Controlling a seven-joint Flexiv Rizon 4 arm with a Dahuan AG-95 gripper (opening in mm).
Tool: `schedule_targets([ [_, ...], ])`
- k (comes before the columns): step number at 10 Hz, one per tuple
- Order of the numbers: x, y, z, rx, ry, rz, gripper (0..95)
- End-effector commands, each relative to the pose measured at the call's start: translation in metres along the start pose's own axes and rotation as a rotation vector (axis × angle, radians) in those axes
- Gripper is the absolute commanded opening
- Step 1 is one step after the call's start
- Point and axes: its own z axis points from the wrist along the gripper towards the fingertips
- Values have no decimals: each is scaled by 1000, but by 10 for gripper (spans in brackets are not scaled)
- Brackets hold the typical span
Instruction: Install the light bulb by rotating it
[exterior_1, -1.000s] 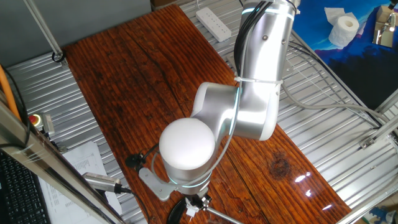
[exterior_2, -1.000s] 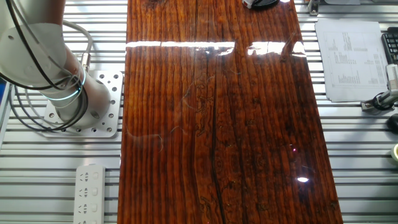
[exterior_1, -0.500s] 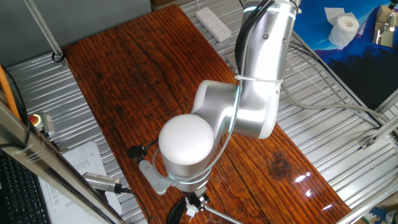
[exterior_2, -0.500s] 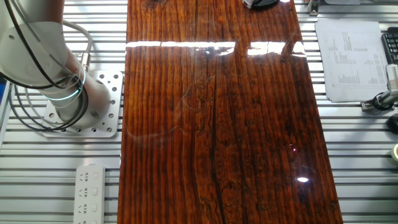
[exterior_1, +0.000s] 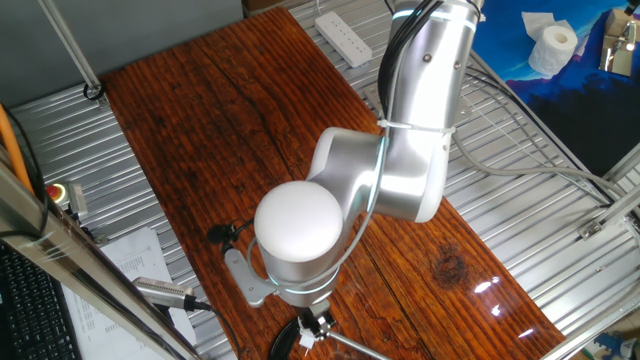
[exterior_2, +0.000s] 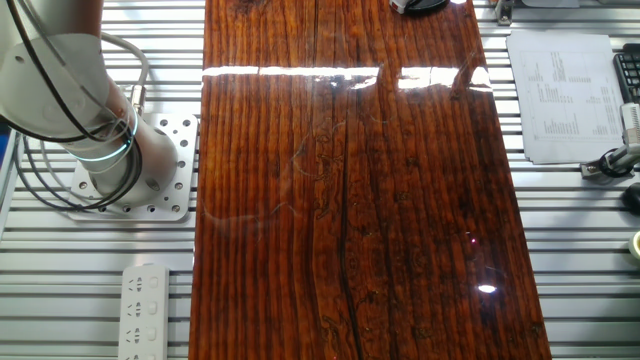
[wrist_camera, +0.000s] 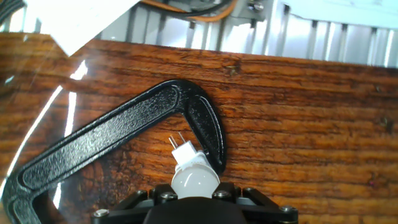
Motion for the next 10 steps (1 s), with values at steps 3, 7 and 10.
schedule_targets([
  [3,1,0,-1,-5,1,88,380],
  [7,1,-1,-1,-2,7,175,380],
  [10,1,-2,-1,-2,10,233,570],
])
